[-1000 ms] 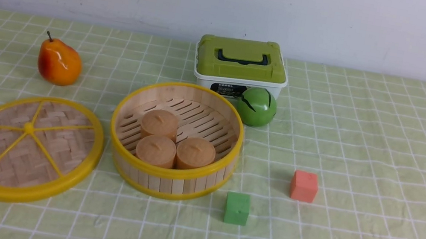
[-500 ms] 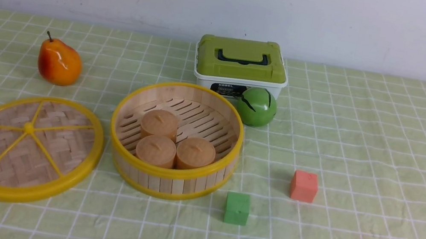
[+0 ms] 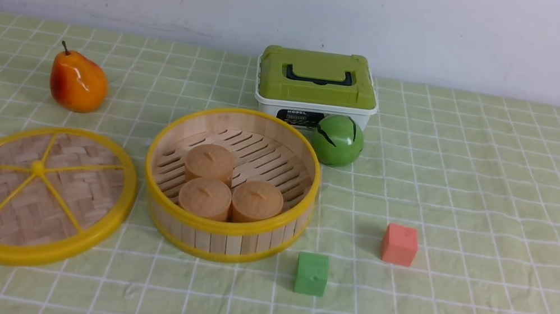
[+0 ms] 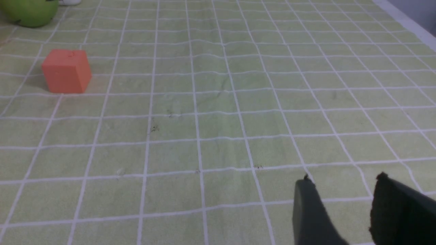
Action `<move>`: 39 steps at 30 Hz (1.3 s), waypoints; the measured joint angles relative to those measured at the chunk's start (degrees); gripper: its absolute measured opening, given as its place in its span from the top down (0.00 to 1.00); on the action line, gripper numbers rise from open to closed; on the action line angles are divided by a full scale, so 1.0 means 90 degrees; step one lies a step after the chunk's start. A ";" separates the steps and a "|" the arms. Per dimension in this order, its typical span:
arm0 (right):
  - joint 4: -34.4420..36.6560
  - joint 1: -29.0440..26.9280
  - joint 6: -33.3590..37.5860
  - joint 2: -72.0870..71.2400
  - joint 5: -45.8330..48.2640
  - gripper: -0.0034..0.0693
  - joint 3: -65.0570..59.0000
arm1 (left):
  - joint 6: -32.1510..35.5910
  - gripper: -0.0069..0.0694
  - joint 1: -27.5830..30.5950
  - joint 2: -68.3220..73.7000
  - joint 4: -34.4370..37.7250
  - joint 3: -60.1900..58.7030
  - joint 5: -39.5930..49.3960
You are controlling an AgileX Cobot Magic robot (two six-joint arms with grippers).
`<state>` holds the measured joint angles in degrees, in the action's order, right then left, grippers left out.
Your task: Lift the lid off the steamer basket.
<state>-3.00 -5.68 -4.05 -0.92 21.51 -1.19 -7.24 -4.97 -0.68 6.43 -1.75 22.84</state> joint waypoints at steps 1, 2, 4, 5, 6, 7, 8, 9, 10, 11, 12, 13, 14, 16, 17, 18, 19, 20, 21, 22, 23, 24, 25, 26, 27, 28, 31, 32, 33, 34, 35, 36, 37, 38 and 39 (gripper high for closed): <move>0.0000 0.0000 0.0000 0.0000 0.0000 0.62 0.0000 | 0.0000 0.89 0.0000 0.0000 0.0000 0.0000 0.0000; 0.0000 0.0000 0.0000 0.0000 0.0000 0.62 0.0000 | 0.0000 0.89 0.0000 0.0000 0.0000 0.0000 0.0000; 0.0000 0.0000 0.0000 0.0000 0.0000 0.62 0.0000 | 0.0000 0.89 0.0000 0.0000 0.0000 0.0000 0.0000; 0.0000 0.0000 0.0000 0.0000 0.0000 0.62 0.0000 | 0.0000 0.89 0.0000 0.0000 0.0000 0.0000 0.0000; 0.0000 0.0000 0.0000 0.0000 0.0000 0.62 0.0000 | 0.0000 0.89 0.0000 0.0000 0.0000 0.0000 0.0000; 0.0000 0.0000 0.0000 0.0000 0.0000 0.62 0.0000 | 0.0000 0.89 0.0000 0.0000 0.0000 0.0000 0.0000; 0.0000 0.0000 0.0000 0.0000 0.0000 0.62 0.0000 | 0.0000 0.89 0.0000 0.0000 0.0000 0.0000 0.0000; 0.0000 0.0000 0.0000 0.0000 0.0000 0.62 0.0000 | 0.0000 0.89 0.0000 0.0000 0.0000 0.0000 0.0000; 0.0000 0.0000 0.0000 0.0000 0.0000 0.62 0.0000 | 0.0000 0.89 0.0000 0.0000 0.0000 0.0000 0.0000; 0.0000 0.0000 0.0000 0.0000 0.0000 0.62 0.0000 | 0.0000 0.89 0.0000 0.0000 0.0000 0.0000 0.0000; 0.0000 0.0000 0.0000 0.0000 0.0000 0.62 0.0000 | 0.0000 0.89 0.0000 0.0000 0.0000 0.0000 0.0000; 0.0000 0.0000 0.0000 0.0000 0.0000 0.62 0.0000 | 0.0000 0.89 0.0000 0.0000 0.0000 0.0000 0.0000; 0.0000 0.0000 0.0000 0.0000 0.0000 0.62 0.0000 | 0.0000 0.89 0.0000 0.0000 0.0000 0.0000 0.0000; 0.0000 0.0000 0.0000 0.0000 0.0000 0.62 0.0000 | 0.0000 0.89 0.0000 0.0000 0.0000 0.0000 0.0000; 0.0000 0.0000 0.0000 0.0000 0.0000 0.62 0.0000 | 0.0000 0.89 0.0000 0.0000 0.0000 0.0000 0.0000; 0.0000 0.0000 0.0000 0.0000 0.0000 0.62 0.0000 | 0.0000 0.89 0.0000 0.0000 0.0000 0.0000 0.0000; 0.0000 0.0000 0.0000 0.0000 0.0000 0.62 0.0000 | 0.0000 0.89 0.0000 0.0000 0.0000 0.0000 0.0000; 0.0000 0.0000 0.0000 0.0000 0.0000 0.62 0.0000 | 0.0000 0.88 0.0000 0.0000 0.0000 0.0000 0.0000; 0.0000 0.0000 0.0000 0.0000 0.0000 0.62 0.0000 | 0.0000 0.88 0.0000 0.0000 0.0000 0.0000 0.0000; 0.0000 0.0000 0.0000 0.0000 0.0000 0.62 0.0000 | 0.0000 0.88 0.0000 0.0000 0.0000 0.0000 0.0000; 0.0000 0.0000 0.0000 0.0000 0.0000 0.62 0.0000 | 0.0000 0.88 0.0000 0.0000 0.0000 0.0000 0.0000; 0.0000 0.0000 0.0000 0.0000 0.0000 0.62 0.0000 | 0.0000 0.88 0.0000 0.0000 0.0000 0.0000 0.0000; 0.0000 0.0000 0.0000 0.0000 0.0000 0.62 0.0000 | 0.0000 0.88 0.0000 0.0000 0.0000 0.0000 0.0000; 0.0000 0.0000 0.0000 0.0000 0.0000 0.62 0.0000 | 0.0000 0.88 0.0000 0.0000 0.0000 0.0000 0.0000; 0.0000 0.0000 0.0000 0.0000 0.0000 0.62 0.0000 | 0.0000 0.88 0.0000 0.0000 0.0000 0.0000 0.0000; 0.0000 0.0000 0.0000 0.0000 0.0000 0.62 0.0000 | 0.0000 0.88 0.0000 0.0000 0.0000 0.0000 0.0000; 0.0000 0.0000 0.0000 0.0000 0.0000 0.62 0.0000 | 0.0000 0.88 0.0000 0.0000 0.0000 0.0000 0.0000; 0.0000 0.0000 0.0000 0.0000 0.0000 0.62 0.0000 | 0.0000 0.88 0.0000 0.0000 0.0000 0.0000 0.0000; 0.0000 0.0000 0.0000 0.0000 0.0000 0.62 0.0000 | 0.0000 0.88 0.0000 0.0000 0.0000 0.0000 0.0000; 0.0000 0.0000 0.0000 0.0000 0.0000 0.62 0.0000 | 0.0000 0.88 0.0000 0.0000 0.0000 0.0000 0.0000; 0.0000 0.0000 0.0000 0.0000 0.0000 0.62 0.0000 | 0.0000 0.88 0.0000 0.0000 0.0000 0.0000 0.0000; 0.0000 0.0000 0.0000 0.0000 0.0000 0.62 0.0000 | 0.0000 0.88 0.0000 0.0000 0.0000 0.0000 0.0000; 0.0000 0.0000 0.0000 0.0000 0.0000 0.62 0.0000 | 0.0000 0.88 0.0000 0.0000 0.0000 0.0000 0.0000; 0.0000 0.0000 0.0000 0.0000 0.0000 0.62 0.0000 | 0.0000 0.88 0.0000 0.0000 0.0000 0.0000 0.0000; 0.0000 0.0000 0.0000 0.0000 0.0000 0.62 0.0000 | 0.0000 0.87 0.0000 0.0000 0.0000 0.0000 0.0000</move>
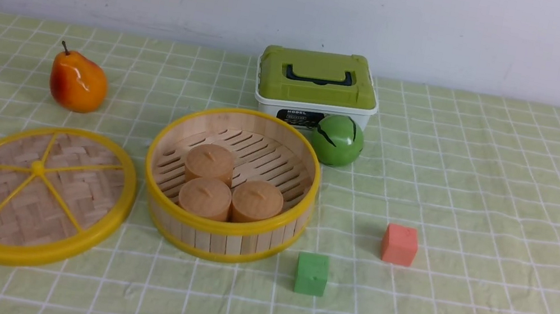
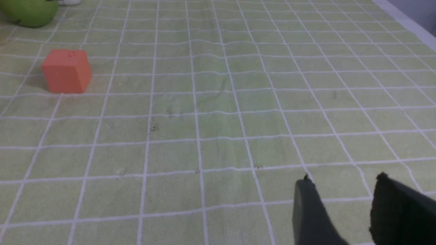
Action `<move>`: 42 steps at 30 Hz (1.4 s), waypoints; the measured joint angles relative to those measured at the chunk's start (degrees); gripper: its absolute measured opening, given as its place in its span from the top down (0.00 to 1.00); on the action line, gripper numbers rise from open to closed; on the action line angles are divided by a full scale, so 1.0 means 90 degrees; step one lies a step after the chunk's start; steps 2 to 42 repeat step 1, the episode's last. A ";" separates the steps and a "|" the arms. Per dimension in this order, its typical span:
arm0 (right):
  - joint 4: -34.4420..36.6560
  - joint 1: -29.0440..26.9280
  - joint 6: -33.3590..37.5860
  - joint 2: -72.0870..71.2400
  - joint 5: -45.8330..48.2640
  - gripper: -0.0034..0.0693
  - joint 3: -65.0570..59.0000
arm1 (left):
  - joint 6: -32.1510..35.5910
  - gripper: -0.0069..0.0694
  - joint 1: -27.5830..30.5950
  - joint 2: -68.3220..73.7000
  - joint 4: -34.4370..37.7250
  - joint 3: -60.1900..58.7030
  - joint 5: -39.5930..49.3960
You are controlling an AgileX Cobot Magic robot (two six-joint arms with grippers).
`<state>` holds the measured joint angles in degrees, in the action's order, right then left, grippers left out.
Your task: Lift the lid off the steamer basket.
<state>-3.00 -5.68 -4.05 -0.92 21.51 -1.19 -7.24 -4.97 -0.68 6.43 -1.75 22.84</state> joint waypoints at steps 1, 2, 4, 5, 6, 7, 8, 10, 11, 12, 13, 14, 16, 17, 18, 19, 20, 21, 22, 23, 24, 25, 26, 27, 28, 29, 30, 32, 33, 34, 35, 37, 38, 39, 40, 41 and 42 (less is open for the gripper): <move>0.0000 0.0000 0.0000 0.0000 0.0000 0.62 0.0000 | 0.0000 0.87 0.0000 0.0000 0.0000 0.0000 0.0000; 0.0000 0.0000 0.0000 0.0000 0.0000 0.62 0.0000 | 0.0000 0.87 0.0000 0.0000 0.0000 0.0000 0.0000; 0.0000 0.0000 0.0000 0.0000 0.0000 0.62 0.0000 | 0.0000 0.87 0.0000 0.0000 0.0000 0.0000 0.0000; 0.0000 0.0000 0.0000 0.0000 0.0000 0.62 0.0000 | 0.0000 0.87 0.0000 0.0000 0.0000 0.0000 0.0000; 0.0000 0.0000 0.0000 0.0000 0.0000 0.62 0.0000 | 0.0000 0.87 0.0000 0.0000 0.0000 0.0000 0.0000; 0.0000 0.0000 0.0000 0.0000 0.0000 0.62 0.0000 | 0.0000 0.87 0.0000 0.0000 0.0000 0.0000 0.0000; 0.0000 0.0000 0.0000 0.0000 0.0000 0.62 0.0000 | 0.0000 0.87 0.0000 0.0000 0.0000 0.0000 0.0000; 0.0000 0.0000 0.0000 0.0000 0.0000 0.62 0.0000 | 0.0000 0.87 0.0000 0.0000 0.0000 0.0000 0.0000; 0.0000 0.0000 0.0000 0.0000 0.0000 0.62 0.0000 | 0.0000 0.87 0.0000 0.0000 0.0000 0.0000 0.0000; 0.0000 0.0000 0.0000 0.0000 0.0000 0.62 0.0000 | 0.0000 0.87 0.0000 0.0000 0.0000 0.0000 0.0000; 0.0000 0.0000 0.0000 0.0000 0.0000 0.62 0.0000 | 0.0000 0.87 0.0000 0.0000 0.0000 0.0000 0.0000; 0.0000 0.0000 0.0000 0.0000 0.0000 0.62 0.0000 | 0.0000 0.87 0.0000 0.0000 0.0000 0.0000 0.0000; 0.0000 0.0000 0.0000 0.0000 0.0000 0.62 0.0000 | 0.0000 0.87 0.0000 0.0000 0.0000 0.0000 0.0000; 0.0000 0.0000 0.0000 0.0000 0.0000 0.62 0.0000 | 0.0000 0.87 0.0000 0.0000 0.0000 0.0000 0.0000; 0.0000 0.0000 0.0000 0.0000 0.0000 0.62 0.0000 | 0.0000 0.87 0.0000 0.0000 0.0000 0.0000 0.0000; 0.0000 0.0000 0.0000 0.0000 0.0000 0.62 0.0000 | 0.0000 0.87 0.0000 0.0000 0.0000 0.0000 0.0000; 0.0000 0.0000 0.0000 0.0000 0.0000 0.62 0.0000 | 0.0000 0.87 0.0000 0.0000 0.0000 0.0000 0.0000; 0.0000 0.0000 0.0000 0.0000 0.0000 0.62 0.0000 | 0.0000 0.87 0.0000 0.0000 0.0000 0.0000 0.0000; 0.0000 0.0000 0.0000 0.0000 0.0000 0.62 0.0000 | 0.0000 0.87 0.0000 0.0000 0.0000 0.0000 0.0000; 0.0000 0.0000 0.0000 0.0000 0.0000 0.62 0.0000 | 0.0000 0.87 0.0000 0.0000 0.0000 0.0000 0.0000; 0.0000 0.0000 0.0000 0.0000 0.0000 0.62 0.0000 | 0.0000 0.87 0.0000 0.0000 0.0000 0.0000 0.0000; 0.0000 0.0000 0.0000 0.0000 0.0000 0.62 0.0000 | 0.0000 0.87 0.0000 0.0000 0.0000 0.0000 0.0000; 0.0000 0.0000 0.0000 0.0000 0.0000 0.62 0.0000 | 0.0000 0.87 0.0000 0.0000 0.0000 0.0000 0.0000; 0.0000 0.0000 0.0000 0.0000 0.0000 0.62 0.0000 | 0.0000 0.87 0.0000 0.0000 0.0000 0.0000 0.0000; 0.0000 0.0000 0.0000 0.0000 0.0000 0.62 0.0000 | 0.0000 0.87 0.0000 0.0000 0.0000 0.0000 0.0000; 0.0000 0.0000 0.0000 0.0000 0.0000 0.62 0.0000 | 0.0000 0.87 0.0000 0.0000 0.0000 0.0000 0.0000; 0.0000 0.0000 0.0000 0.0000 0.0000 0.62 0.0000 | 0.0000 0.87 0.0000 0.0000 0.0000 0.0000 0.0000; 0.0000 0.0000 0.0000 0.0000 0.0000 0.62 0.0000 | 0.0000 0.87 0.0000 0.0000 0.0000 0.0000 0.0000; 0.0000 0.0000 0.0000 0.0000 0.0000 0.62 0.0000 | 0.0000 0.87 0.0000 0.0000 0.0000 0.0000 0.0000; 0.0000 0.0000 0.0000 0.0000 0.0000 0.62 0.0000 | 0.0000 0.87 0.0000 0.0000 0.0000 0.0000 0.0000; 0.0000 0.0000 0.0000 0.0000 0.0000 0.62 0.0000 | 0.0000 0.87 0.0000 0.0000 0.0000 0.0000 0.0000; 0.0000 0.0000 0.0000 0.0000 0.0000 0.62 0.0000 | 0.0000 0.87 0.0000 0.0000 0.0000 0.0000 0.0000; 0.0000 0.0000 0.0000 0.0000 0.0000 0.62 0.0000 | 0.0000 0.87 0.0000 0.0000 0.0000 0.0000 0.0000; 0.0000 0.0000 0.0000 0.0000 0.0000 0.62 0.0000 | 0.0000 0.87 0.0000 0.0000 0.0000 0.0000 0.0000; 0.0000 0.0000 0.0000 0.0000 0.0000 0.62 0.0000 | 0.0000 0.87 0.0000 0.0000 0.0000 0.0000 0.0000; 0.0000 0.0000 0.0000 0.0000 0.0000 0.62 0.0000 | 0.0000 0.87 0.0000 0.0000 0.0000 0.0000 0.0000; 0.0000 0.0000 0.0000 0.0000 0.0000 0.62 0.0000 | 0.0000 0.87 0.0000 0.0000 0.0000 0.0000 0.0000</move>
